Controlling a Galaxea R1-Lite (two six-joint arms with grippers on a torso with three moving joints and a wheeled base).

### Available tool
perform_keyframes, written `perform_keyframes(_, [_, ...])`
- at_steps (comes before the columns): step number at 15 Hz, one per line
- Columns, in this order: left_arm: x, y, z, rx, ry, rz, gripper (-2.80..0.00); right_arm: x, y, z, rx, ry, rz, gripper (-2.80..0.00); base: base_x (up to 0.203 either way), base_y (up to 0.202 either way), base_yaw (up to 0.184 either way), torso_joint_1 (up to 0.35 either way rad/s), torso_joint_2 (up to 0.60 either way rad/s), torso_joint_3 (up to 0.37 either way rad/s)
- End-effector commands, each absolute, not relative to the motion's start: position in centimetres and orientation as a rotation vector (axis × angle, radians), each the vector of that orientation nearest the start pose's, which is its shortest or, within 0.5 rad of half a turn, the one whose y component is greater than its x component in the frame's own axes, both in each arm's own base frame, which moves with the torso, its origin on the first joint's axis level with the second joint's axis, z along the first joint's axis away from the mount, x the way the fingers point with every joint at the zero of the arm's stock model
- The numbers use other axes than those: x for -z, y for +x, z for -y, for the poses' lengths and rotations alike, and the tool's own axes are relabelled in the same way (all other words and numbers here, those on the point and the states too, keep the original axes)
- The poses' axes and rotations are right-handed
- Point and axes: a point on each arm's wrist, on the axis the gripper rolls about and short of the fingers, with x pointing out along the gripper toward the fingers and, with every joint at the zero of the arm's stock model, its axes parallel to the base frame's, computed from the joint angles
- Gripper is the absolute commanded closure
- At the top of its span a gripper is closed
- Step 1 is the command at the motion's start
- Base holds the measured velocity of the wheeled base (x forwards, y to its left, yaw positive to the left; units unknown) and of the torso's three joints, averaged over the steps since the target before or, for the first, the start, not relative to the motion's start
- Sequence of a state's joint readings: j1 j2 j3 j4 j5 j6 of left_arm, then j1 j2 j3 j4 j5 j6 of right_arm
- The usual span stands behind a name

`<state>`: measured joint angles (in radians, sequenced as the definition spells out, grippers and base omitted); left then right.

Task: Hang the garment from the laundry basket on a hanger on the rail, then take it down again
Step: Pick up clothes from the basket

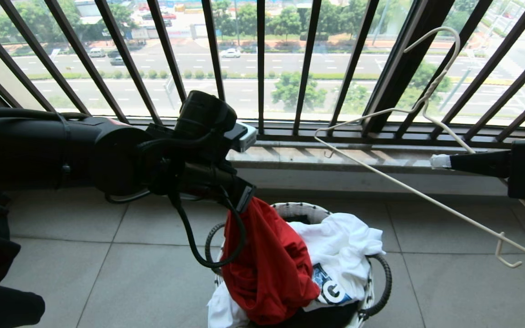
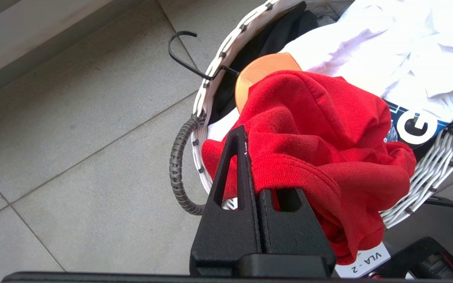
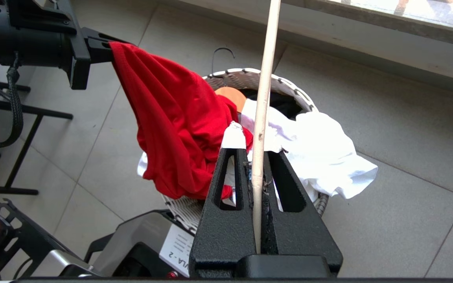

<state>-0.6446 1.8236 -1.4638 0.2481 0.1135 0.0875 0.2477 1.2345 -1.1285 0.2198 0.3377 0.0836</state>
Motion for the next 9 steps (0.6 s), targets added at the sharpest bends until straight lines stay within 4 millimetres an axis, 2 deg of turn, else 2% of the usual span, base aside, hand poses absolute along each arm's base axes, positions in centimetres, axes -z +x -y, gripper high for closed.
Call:
perform_keyframes(1, [-24.26, 28.03, 20.62, 0.559, 0.303, -0.548, 0.0, -30.74, 17.2, -5.11, -0.566, 0.098, -0.354, 0.0, 0.0, 0.0, 0.0, 0.0, 0.0, 0.0])
perform_keyframes(6, [-23.71, 28.61, 20.83, 0.549, 0.293, -0.561, 0.0, -30.84, 17.24, -5.11, -0.563, 0.1, -0.352, 0.0, 0.0, 0.0, 0.0, 0.001, 0.0, 0.006])
perform_keyframes(9, [-23.91, 28.6, 20.75, 0.547, 0.289, -0.556, 0.0, -30.85, 17.26, -5.06, -0.559, 0.1, -0.35, 0.0, 0.0, 0.0, 0.0, 0.0, 0.0, 0.146])
